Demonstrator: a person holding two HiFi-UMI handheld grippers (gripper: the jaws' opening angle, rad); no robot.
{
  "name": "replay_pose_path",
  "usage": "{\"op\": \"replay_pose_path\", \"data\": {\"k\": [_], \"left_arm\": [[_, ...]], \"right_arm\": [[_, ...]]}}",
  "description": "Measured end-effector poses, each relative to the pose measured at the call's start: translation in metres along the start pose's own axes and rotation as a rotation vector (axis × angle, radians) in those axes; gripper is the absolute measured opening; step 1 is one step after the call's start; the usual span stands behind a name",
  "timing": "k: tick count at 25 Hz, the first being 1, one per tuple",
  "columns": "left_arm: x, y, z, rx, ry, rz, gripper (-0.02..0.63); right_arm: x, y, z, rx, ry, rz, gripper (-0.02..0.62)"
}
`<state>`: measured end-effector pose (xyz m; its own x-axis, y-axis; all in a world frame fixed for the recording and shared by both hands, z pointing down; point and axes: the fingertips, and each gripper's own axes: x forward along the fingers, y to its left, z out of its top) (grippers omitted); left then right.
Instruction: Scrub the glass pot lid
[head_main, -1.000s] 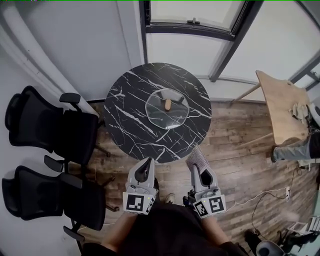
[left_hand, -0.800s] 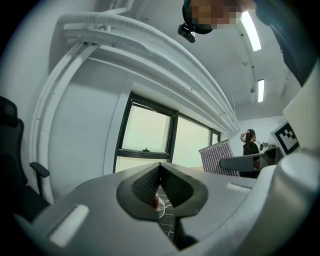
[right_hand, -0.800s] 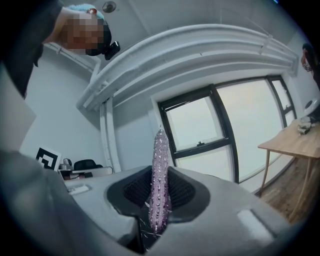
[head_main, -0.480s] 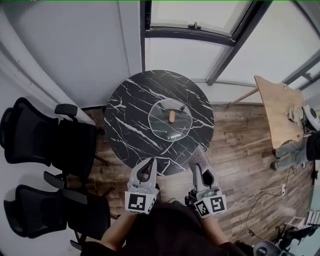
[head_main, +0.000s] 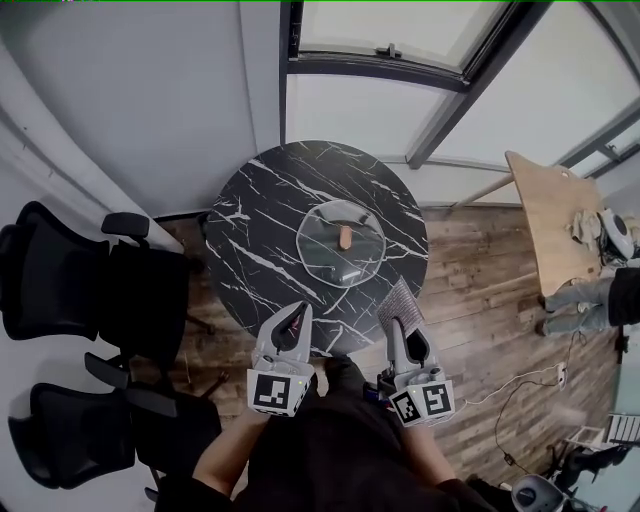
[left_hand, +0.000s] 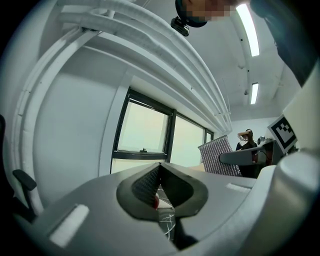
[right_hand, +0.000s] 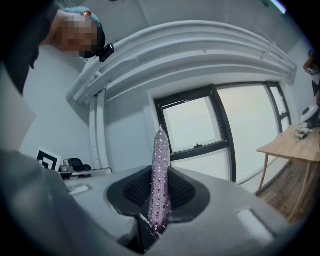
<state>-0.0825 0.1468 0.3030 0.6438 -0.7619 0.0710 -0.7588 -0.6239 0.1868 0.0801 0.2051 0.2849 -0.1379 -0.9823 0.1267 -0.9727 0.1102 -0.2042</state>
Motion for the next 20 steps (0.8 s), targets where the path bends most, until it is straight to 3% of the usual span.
{"op": "replay_pose_path", "data": {"k": [7,20], "left_arm": [[0.025,-0.005,-0.009,-0.009,-0.001,-0.019,0.002],[0.116,0.001,-0.056,-0.016,0.067,0.045,0.002]], "right_arm": [[0.023,-0.015,-0.005,0.012,0.008,0.008,0.08],[0.086,-0.079,-0.015,0.033,0.055,0.046,0.078]]}}
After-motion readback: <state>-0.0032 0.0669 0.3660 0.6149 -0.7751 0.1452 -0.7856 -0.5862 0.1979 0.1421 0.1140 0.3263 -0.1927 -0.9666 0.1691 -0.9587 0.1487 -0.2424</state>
